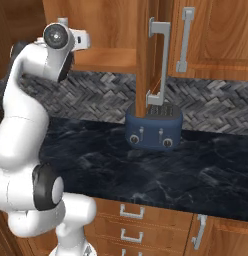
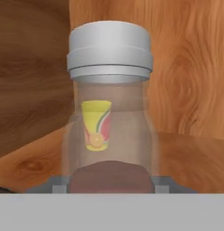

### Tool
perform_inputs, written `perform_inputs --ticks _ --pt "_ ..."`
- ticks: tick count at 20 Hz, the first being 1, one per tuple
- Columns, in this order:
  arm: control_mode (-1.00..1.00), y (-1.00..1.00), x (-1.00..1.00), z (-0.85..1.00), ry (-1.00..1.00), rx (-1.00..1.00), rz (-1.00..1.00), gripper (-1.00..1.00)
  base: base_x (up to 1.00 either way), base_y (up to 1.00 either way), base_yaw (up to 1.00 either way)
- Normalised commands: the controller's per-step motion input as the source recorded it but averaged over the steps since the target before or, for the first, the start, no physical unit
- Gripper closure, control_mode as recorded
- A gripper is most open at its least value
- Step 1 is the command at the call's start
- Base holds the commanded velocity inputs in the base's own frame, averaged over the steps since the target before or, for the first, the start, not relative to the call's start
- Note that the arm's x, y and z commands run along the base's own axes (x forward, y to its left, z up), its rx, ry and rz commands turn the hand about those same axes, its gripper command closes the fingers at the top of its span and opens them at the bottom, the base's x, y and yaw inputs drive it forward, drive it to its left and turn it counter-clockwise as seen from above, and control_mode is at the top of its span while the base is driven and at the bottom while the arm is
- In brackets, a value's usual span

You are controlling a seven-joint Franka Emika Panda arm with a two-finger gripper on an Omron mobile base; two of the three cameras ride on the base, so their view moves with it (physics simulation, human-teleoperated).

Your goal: Take the cinnamon bottle from the cabinet and place it on the dining table, next to the plate with the cupcake. Then take the chocolate from the dining counter and place it on the cupcake plate.

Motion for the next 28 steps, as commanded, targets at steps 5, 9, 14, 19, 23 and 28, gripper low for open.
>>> perform_inputs --ticks 5,9,14,19,23,28 --pt "-1.00 -0.02 -1.00 -0.01 -0.19 0.00 0.01 1.00 0.00 0.00 0.00" --pt "-1.00 -0.10 -1.00 -0.03 -0.06 0.00 0.00 1.00 0.00 0.00 0.00" --pt "-1.00 -0.11 -1.00 0.00 0.03 0.10 0.00 1.00 0.00 0.00 0.00" --pt "-1.00 -0.07 -1.00 -0.20 0.12 0.06 0.00 1.00 0.00 0.00 0.00" --pt "-1.00 -0.08 -1.00 -0.36 0.11 0.06 0.00 1.00 0.00 0.00 0.00" --pt "1.00 -0.05 -0.60 -0.14 0.04 0.04 0.00 1.00 -0.31 0.00 0.00"
